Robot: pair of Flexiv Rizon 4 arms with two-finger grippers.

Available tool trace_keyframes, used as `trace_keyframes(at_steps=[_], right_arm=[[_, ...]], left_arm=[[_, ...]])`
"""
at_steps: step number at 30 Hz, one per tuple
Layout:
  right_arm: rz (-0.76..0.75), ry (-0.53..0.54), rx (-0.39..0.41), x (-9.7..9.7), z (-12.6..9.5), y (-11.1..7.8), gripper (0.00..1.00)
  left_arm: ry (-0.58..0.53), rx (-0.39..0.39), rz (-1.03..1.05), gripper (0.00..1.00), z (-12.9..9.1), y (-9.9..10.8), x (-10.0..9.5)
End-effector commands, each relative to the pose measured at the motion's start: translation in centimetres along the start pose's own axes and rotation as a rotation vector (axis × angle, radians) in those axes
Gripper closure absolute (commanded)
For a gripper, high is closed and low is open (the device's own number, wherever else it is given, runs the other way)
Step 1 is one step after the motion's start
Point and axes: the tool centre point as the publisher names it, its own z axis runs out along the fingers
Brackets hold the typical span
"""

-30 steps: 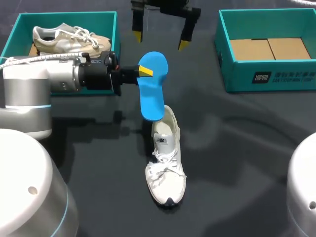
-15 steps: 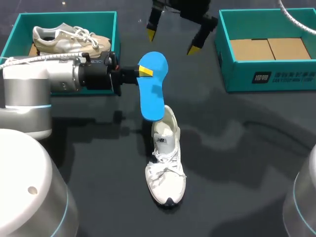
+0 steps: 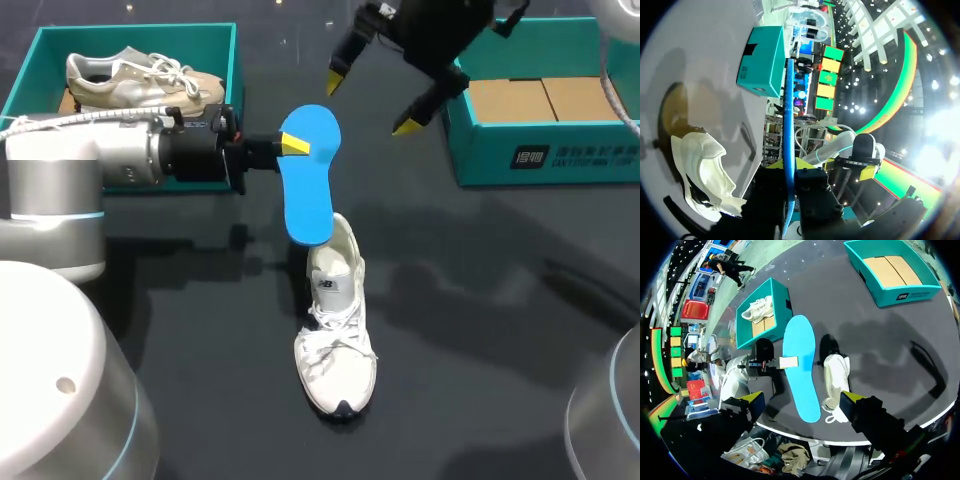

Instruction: Take the shoe out of the shoebox, open the shoe tongue, remove and reinsert the insole, then place the shoe into the shoebox

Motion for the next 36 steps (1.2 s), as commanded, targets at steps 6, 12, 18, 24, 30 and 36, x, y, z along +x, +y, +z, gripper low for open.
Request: trace_keyframes(at_steps=[6, 12, 18, 24, 30, 36], right_arm=[[0.021, 0.480, 0.024, -1.9, 0.7, 0.0, 0.00], [0.027, 0.546, 0.033, -2.8, 1.3, 0.1, 0.00], [0.029, 0.610, 0.056, -3.6, 1.8, 0.4, 0.00], [0.042, 0.641, 0.068, -4.1, 2.2, 0.7, 0.00], [0.049, 0.678, 0.079, -4.6, 2.7, 0.9, 0.00], [0.053, 0.705, 0.092, -4.7, 3.0, 1.0, 0.00]], left_arm=[[-0.001, 0.001, 0.000, 1.00, 0.0, 0.0, 0.0], [-0.001, 0.001, 0.000, 1.00, 0.0, 0.0, 0.0], [-0.001, 0.001, 0.000, 1.00, 0.0, 0.0, 0.0], [-0.001, 0.001, 0.000, 1.00, 0.0, 0.0, 0.0], [-0.001, 0.001, 0.000, 1.00, 0.0, 0.0, 0.0], [-0.006, 0.015, 0.101, 1.00, 0.0, 0.0, 0.5]])
